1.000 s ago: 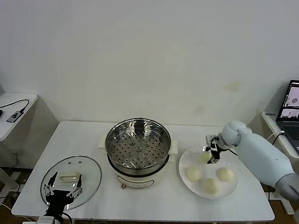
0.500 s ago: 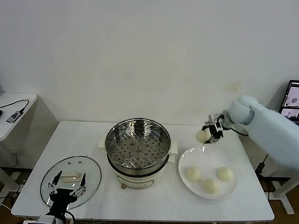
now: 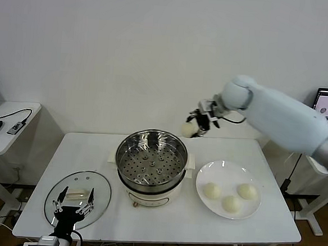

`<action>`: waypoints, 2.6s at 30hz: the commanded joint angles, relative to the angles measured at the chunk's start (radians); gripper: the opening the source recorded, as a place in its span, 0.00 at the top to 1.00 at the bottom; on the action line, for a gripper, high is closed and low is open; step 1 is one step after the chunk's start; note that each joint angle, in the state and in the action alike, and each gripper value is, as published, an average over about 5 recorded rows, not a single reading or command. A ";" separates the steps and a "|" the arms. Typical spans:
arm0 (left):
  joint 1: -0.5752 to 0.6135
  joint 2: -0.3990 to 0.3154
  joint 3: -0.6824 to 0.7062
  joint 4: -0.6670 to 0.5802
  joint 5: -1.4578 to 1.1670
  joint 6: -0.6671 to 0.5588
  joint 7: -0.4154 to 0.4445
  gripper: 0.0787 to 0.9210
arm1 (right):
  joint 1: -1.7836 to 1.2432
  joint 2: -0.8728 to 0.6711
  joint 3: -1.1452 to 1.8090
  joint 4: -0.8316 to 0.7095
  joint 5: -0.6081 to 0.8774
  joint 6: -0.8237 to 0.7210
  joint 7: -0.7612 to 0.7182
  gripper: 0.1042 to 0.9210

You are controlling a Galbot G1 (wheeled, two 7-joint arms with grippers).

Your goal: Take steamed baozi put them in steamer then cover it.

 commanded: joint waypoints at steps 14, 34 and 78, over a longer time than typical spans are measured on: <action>-0.002 -0.008 -0.015 0.004 -0.002 -0.012 0.002 0.12 | -0.065 0.310 -0.112 -0.247 -0.321 0.405 0.110 0.38; -0.012 -0.014 -0.009 0.012 0.005 -0.011 0.003 0.12 | -0.117 0.342 -0.083 -0.348 -0.533 0.540 0.169 0.37; 0.025 -0.007 -0.023 -0.047 0.022 -0.008 0.006 0.12 | -0.041 -0.641 -0.140 0.535 -0.070 -0.440 -0.038 0.12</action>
